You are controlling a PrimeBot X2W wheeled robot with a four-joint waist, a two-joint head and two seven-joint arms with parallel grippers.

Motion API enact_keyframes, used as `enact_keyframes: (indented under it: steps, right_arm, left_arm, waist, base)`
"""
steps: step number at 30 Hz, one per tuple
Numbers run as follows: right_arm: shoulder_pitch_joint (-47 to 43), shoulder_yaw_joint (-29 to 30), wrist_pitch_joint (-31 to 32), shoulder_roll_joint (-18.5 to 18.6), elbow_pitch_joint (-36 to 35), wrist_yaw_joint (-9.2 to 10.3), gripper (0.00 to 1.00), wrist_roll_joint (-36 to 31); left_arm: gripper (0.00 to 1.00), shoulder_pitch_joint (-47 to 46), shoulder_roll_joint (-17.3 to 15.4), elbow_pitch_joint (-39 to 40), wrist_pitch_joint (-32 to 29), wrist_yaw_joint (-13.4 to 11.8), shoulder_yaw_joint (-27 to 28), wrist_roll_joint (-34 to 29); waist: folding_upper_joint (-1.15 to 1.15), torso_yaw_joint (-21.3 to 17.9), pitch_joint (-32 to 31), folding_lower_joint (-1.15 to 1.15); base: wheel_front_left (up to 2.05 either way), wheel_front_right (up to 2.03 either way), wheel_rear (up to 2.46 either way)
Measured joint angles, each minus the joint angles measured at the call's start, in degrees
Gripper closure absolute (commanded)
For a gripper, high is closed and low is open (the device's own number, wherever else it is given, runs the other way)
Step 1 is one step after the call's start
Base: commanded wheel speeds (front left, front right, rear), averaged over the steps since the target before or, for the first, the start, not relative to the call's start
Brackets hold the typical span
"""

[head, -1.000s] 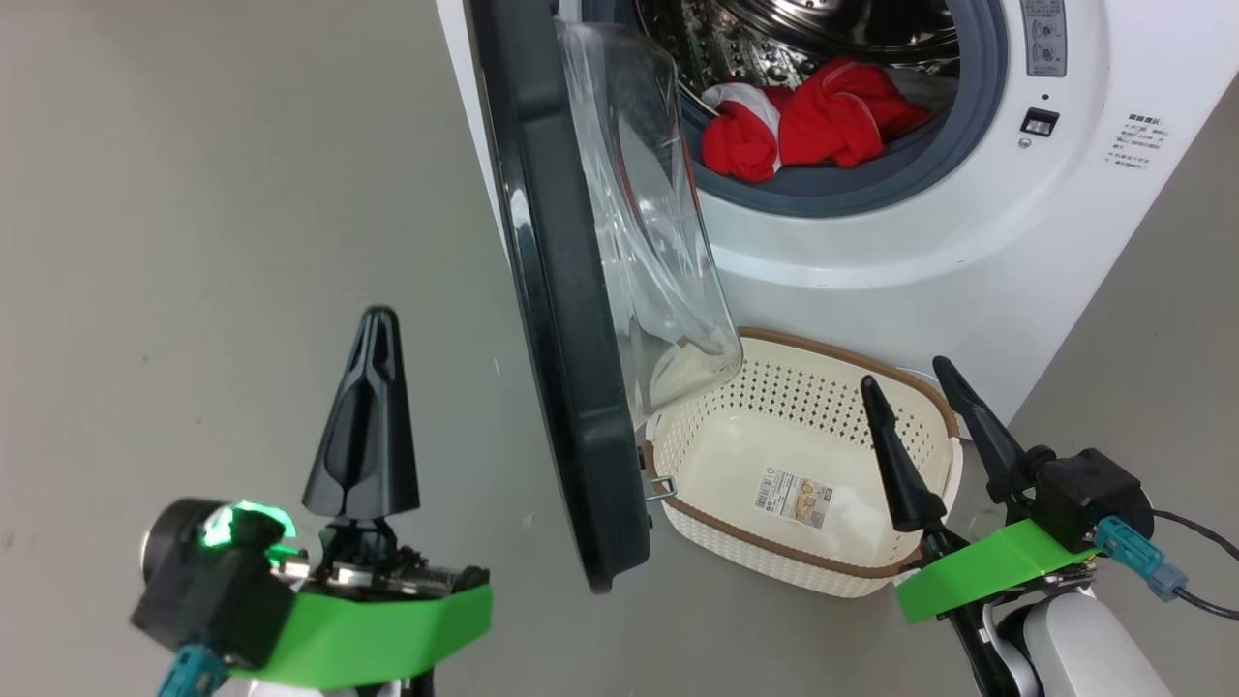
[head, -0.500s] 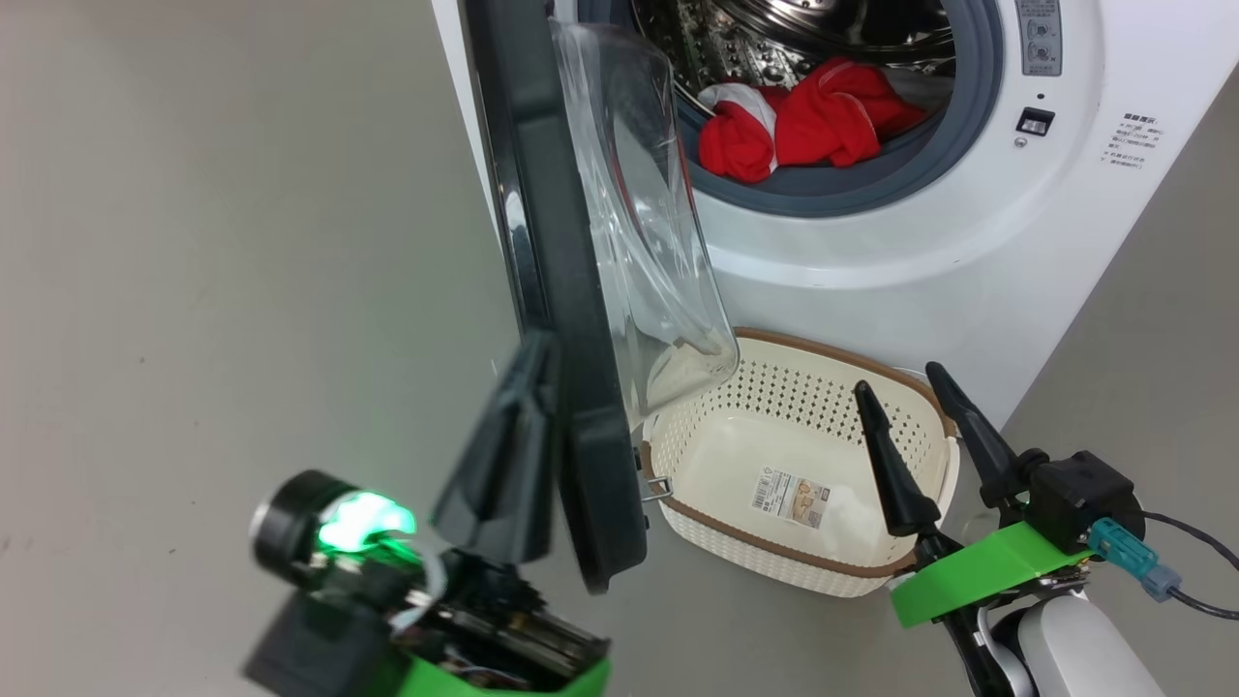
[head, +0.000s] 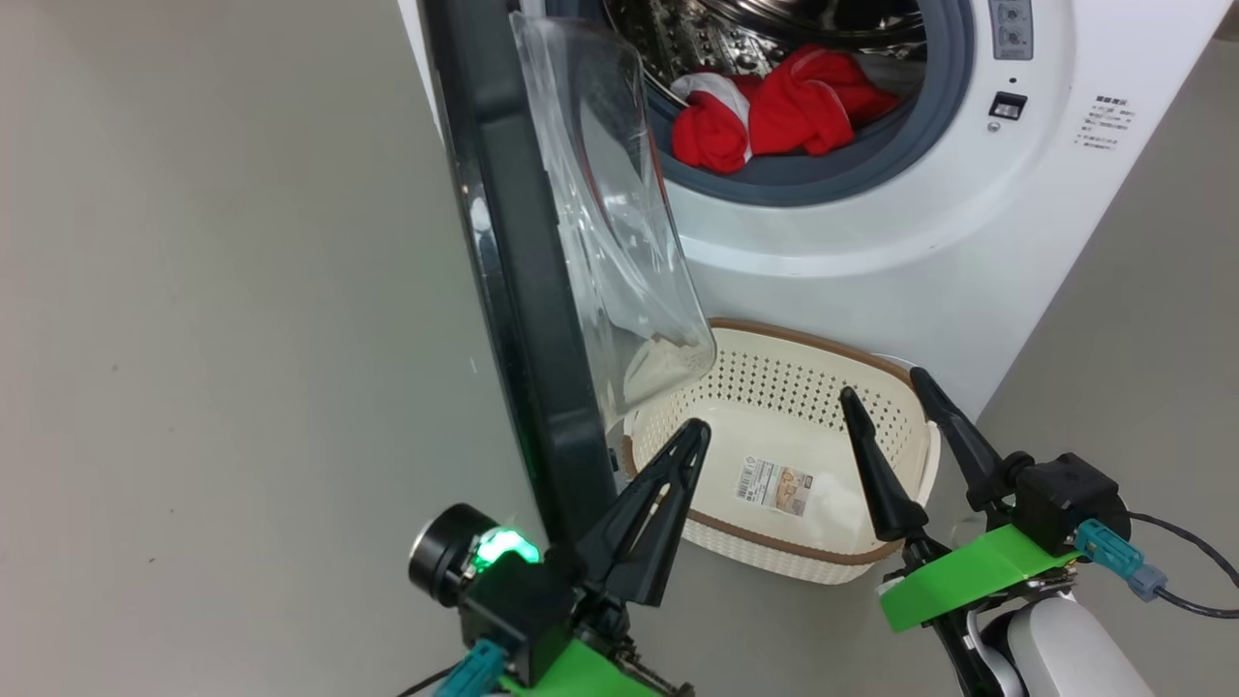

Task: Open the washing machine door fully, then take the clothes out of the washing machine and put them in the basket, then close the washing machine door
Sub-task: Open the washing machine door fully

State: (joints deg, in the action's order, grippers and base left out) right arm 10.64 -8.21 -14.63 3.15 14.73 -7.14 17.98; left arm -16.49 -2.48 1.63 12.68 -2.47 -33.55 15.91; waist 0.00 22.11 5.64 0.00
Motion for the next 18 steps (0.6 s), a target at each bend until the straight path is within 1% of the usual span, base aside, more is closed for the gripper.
enact_keyframes:
  steps: [5,7,10,14,18]
  right_arm:
    - [0.1,0.0,0.0,0.0,0.0,0.0,0.0,0.1]
    - [0.1,0.0,0.0,0.0,0.0,0.0,0.0,0.1]
    - [0.2,-0.1,0.0,0.0,-0.1,0.0,0.0,0.3]
    - [0.2,-0.2,0.0,0.0,-0.3,0.0,0.0,0.3]
    - [0.2,-0.2,0.0,0.0,-0.3,0.0,0.0,0.3]
  left_arm:
    - [1.0,-1.8,0.0,-5.2,0.0,-0.3,-0.9,1.4]
    - [1.0,-2.2,0.0,-7.5,0.1,-1.2,-0.9,1.9]
    - [1.0,-2.8,0.0,-9.8,0.4,-1.9,-0.6,2.9]
    - [1.0,-3.0,0.0,-11.9,0.6,-3.1,0.5,3.0]
    - [1.0,-3.4,0.3,-12.3,1.1,-3.6,1.5,3.2]
  waist:
    - [0.0,-0.8,0.6,0.0]
    - [0.0,-1.1,0.8,0.0]
    - [0.0,-1.4,1.1,0.0]
    - [0.0,-1.2,1.3,0.0]
    - [0.0,-0.4,1.3,0.0]
  base:
    - [0.0,0.0,0.0]
    - [0.0,0.0,0.0]
    - [0.0,0.0,0.0]
    - [0.0,0.0,0.0]
    - [0.0,0.0,0.0]
